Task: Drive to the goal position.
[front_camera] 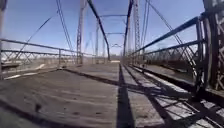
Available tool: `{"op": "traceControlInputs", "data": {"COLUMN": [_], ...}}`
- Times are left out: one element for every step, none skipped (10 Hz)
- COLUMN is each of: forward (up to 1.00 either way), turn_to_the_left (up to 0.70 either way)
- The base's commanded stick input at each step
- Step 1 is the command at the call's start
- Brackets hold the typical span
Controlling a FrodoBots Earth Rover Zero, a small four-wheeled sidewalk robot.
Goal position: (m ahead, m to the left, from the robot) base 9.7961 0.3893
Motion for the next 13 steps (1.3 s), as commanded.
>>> {"op": "traceControlInputs", "data": {"forward": [1.0, 1.0, 1.0, 1.0, 1.0, 1.0, 1.0, 1.0, 1.0, 1.0, 1.0, 1.0, 1.0], "turn_to_the_left": [0.0, 0.0, 0.0, 0.0, 0.0, 0.0, 0.0, -0.01, -0.16, -0.31, -0.4, -0.24, -0.05]}}
